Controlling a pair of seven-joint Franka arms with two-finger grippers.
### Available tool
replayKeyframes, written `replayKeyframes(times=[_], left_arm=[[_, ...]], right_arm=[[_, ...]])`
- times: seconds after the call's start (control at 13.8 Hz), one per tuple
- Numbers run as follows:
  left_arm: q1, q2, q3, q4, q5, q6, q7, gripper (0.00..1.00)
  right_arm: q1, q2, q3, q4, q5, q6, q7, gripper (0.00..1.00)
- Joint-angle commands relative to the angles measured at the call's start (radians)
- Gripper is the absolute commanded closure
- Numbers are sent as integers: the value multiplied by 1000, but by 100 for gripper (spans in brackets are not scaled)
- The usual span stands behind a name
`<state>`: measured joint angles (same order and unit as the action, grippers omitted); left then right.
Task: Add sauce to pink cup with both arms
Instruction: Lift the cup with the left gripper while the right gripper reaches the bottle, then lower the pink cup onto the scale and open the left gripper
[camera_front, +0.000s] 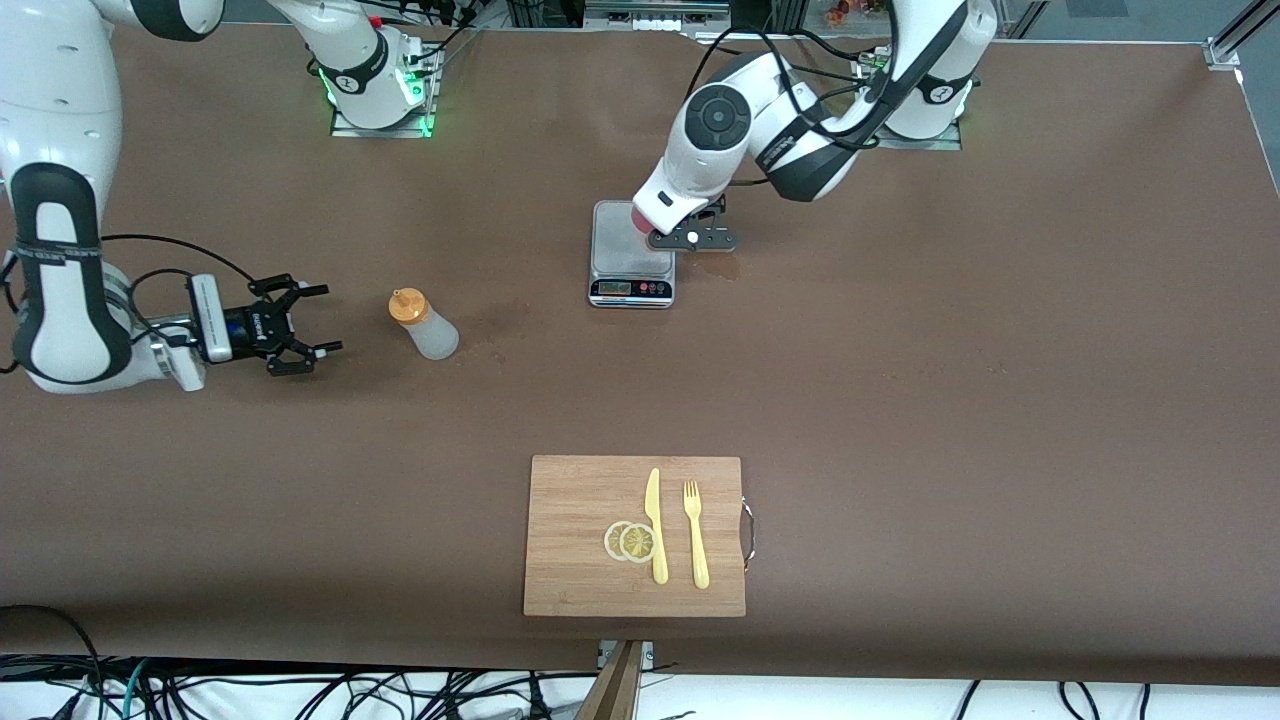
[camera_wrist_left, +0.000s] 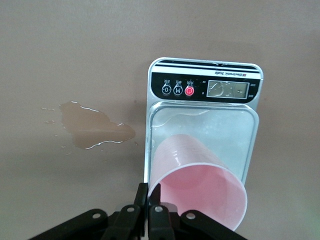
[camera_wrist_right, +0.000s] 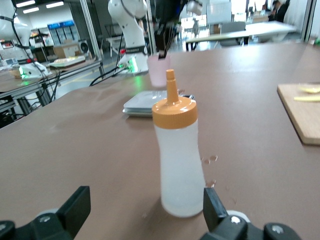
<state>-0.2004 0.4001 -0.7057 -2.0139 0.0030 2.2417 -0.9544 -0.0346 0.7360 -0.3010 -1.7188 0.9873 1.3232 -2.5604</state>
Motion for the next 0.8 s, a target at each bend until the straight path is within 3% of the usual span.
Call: replayKeyframes(times=[0.0,0.15,0.22,0.29,0.44,0.58,0.73], left_arm=[[-57,61,11,17,46,68,-64,100],[-65,86,14,21,51,107,-89,100],[-57,85,18,24,52,105,-93,32],[-51,74,20,23,52,101,-92,0],[-50,39,17,24,52,84,-92,0],[-42,-41,15,33,52,-41,-84,0],[-36,-76,15,128,51,-211,-80,0]], right_arm=[[10,35,16,-13,80,-7,-67,0],[33,45,16,-69,143,-1,-121,0],[42,48,16,-83,160,7,-142,0],[47,55,16,-87,175,11,-155,0],[67,82,16,-88,215,11,-181,0],[93,103,16,-91,261,13,-201,0],[111,108,16,-108,297,11,-204,0]])
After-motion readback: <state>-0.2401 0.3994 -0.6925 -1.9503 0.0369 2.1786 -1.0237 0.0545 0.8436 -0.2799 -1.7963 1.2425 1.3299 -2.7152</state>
